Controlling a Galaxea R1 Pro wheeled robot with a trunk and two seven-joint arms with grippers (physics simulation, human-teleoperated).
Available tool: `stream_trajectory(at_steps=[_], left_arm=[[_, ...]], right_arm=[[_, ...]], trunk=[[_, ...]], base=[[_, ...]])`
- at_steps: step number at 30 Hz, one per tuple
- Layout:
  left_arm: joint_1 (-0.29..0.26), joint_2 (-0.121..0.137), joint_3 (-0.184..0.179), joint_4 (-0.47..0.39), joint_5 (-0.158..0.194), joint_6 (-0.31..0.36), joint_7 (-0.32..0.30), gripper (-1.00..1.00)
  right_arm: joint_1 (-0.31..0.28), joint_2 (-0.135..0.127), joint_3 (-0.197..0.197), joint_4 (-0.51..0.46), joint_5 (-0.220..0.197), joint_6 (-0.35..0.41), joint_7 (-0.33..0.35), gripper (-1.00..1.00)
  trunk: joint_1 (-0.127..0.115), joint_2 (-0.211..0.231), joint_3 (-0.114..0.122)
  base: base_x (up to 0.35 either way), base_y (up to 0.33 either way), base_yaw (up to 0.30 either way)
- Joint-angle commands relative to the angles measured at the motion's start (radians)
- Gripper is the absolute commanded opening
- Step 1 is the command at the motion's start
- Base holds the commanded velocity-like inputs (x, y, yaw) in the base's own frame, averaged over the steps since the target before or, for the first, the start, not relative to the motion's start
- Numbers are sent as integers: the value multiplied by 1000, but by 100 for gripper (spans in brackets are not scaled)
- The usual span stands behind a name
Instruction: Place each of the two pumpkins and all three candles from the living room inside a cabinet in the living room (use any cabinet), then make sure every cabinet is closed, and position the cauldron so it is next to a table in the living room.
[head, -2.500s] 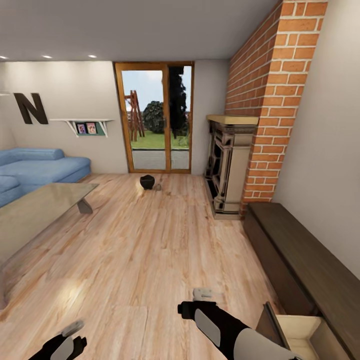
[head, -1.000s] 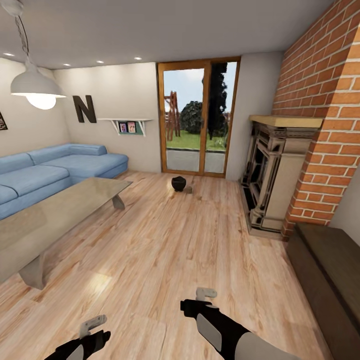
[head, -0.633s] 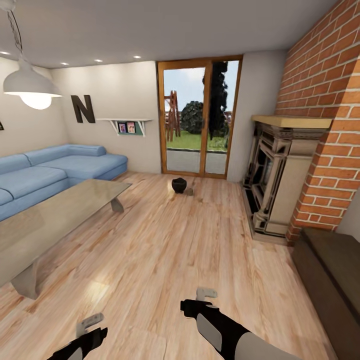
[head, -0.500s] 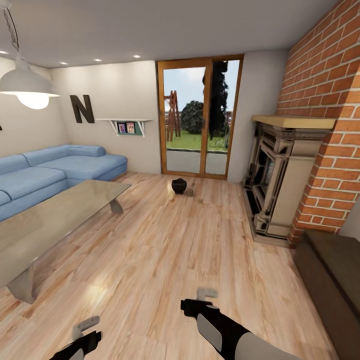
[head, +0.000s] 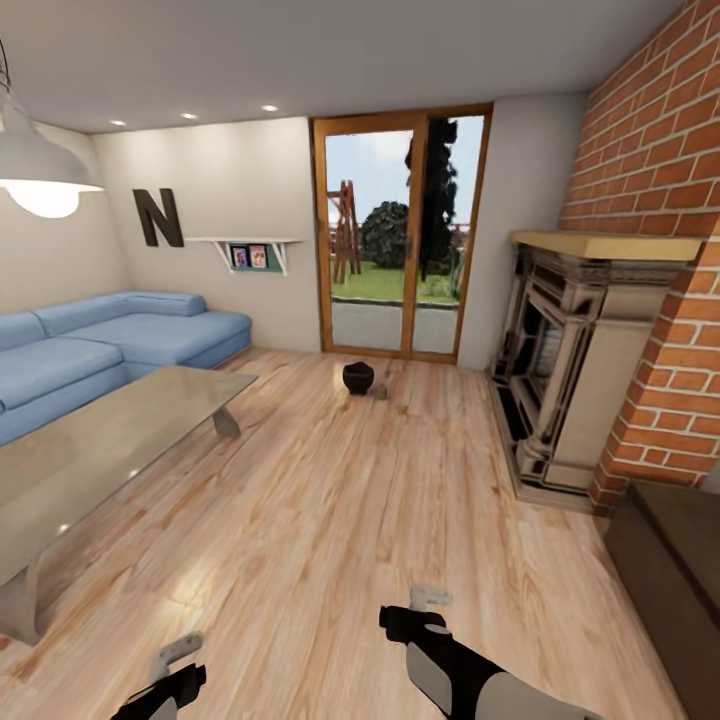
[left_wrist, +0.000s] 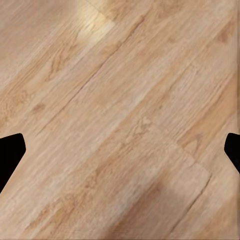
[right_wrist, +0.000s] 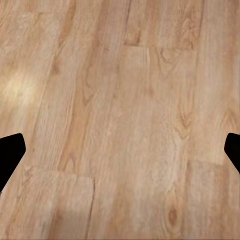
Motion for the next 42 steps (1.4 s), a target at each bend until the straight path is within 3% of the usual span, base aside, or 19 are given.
stream_trajectory(at_steps=[1,36,42], left_arm=[[0,0,-9,-1,9,-3,5,100],[0,-1,-8,-1,11,-3,14,100],[0,-1,-8,-1,11,-3,14,100]], right_arm=[[-1,0,9,0,-10,-4,-5,100],[-1,-1,8,0,-20,-31,-5,100],[-1,0,8,0,-20,-34,-5,100]], trunk=[[1,-1,-1],[1,-1,-1],[1,-1,-1]], base=[[332,0,0],[332,0,0],[332,0,-164]])
